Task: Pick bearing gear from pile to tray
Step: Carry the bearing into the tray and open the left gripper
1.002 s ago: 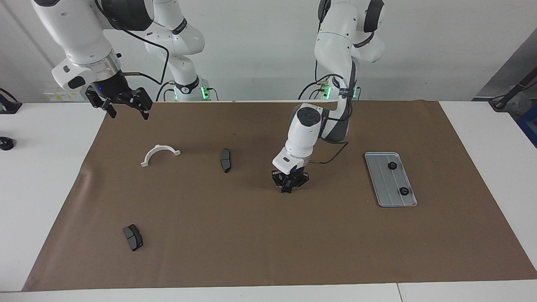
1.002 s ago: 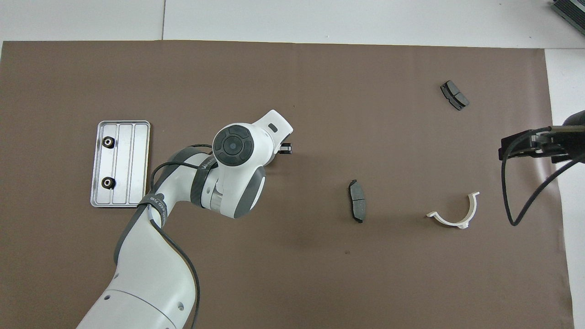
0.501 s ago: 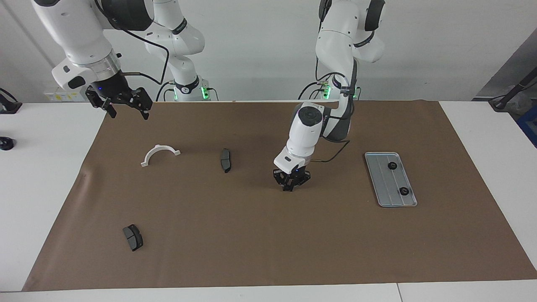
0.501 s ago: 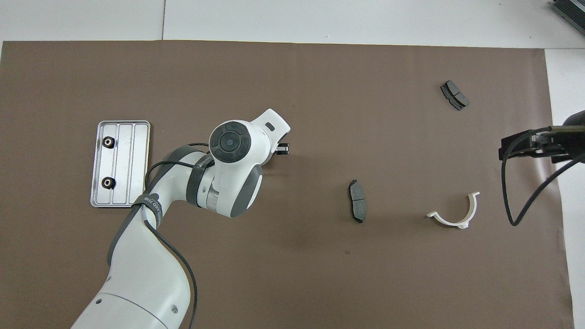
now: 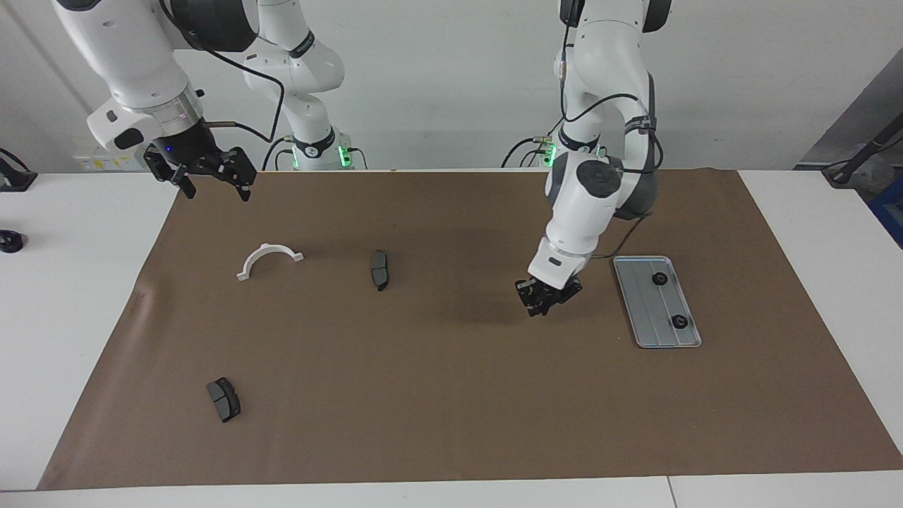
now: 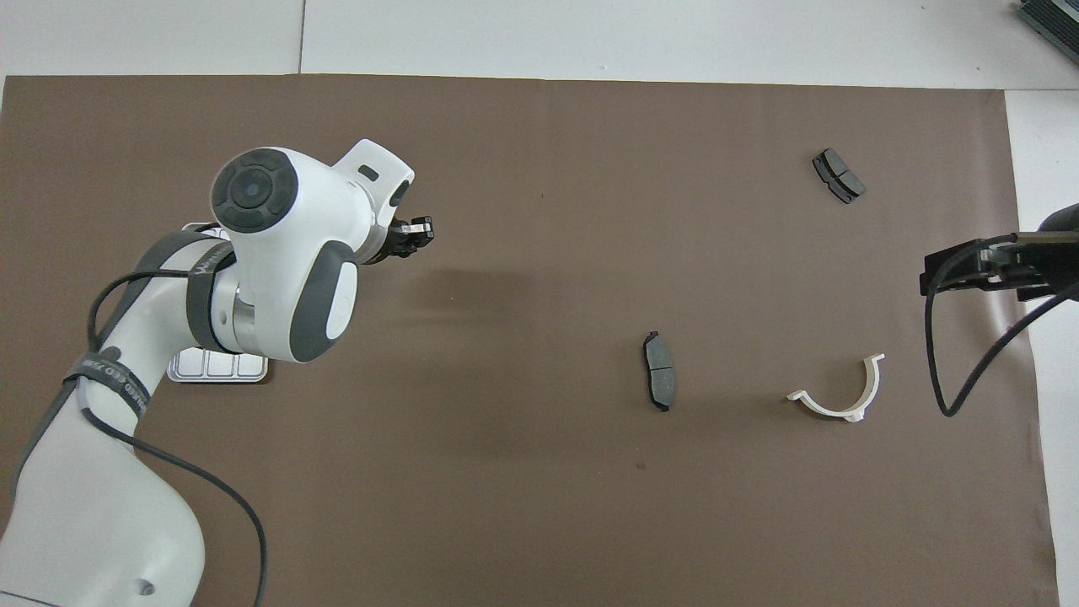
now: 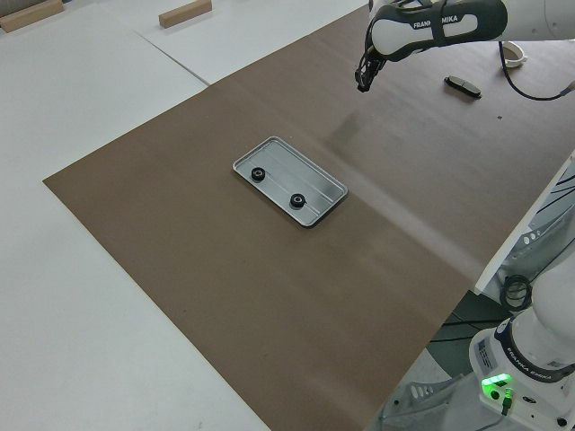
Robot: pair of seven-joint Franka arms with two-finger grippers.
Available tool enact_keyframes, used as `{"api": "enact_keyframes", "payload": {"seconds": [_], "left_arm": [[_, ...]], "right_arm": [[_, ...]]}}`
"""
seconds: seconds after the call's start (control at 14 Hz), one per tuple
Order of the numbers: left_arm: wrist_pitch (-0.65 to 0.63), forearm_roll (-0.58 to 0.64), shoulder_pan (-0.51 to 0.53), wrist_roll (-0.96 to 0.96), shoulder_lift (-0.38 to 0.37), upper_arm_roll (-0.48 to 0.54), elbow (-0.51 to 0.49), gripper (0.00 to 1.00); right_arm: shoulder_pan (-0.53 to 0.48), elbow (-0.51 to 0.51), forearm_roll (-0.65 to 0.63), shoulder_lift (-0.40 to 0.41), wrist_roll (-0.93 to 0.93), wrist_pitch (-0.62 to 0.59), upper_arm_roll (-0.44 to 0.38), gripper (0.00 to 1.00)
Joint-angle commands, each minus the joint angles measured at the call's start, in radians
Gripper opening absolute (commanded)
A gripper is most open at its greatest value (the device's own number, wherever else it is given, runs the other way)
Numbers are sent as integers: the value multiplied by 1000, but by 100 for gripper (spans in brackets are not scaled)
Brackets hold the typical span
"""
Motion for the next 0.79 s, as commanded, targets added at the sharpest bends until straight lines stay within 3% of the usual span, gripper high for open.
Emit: {"api": "enact_keyframes", "payload": {"seconds": [0.0, 0.36, 0.72], "left_arm": [[-62, 18, 85, 74, -71, -4, -48, 0], [-67, 20, 242, 248, -182, -4, -192, 0], [-35, 20, 359, 398, -206, -4, -262, 0]], "right_arm": [[-2, -10, 16, -13, -14, -8, -1, 100], [-2, -12, 16, -13, -14, -8, -1, 100], [-2, -10, 16, -13, -14, -8, -1, 100]]}}
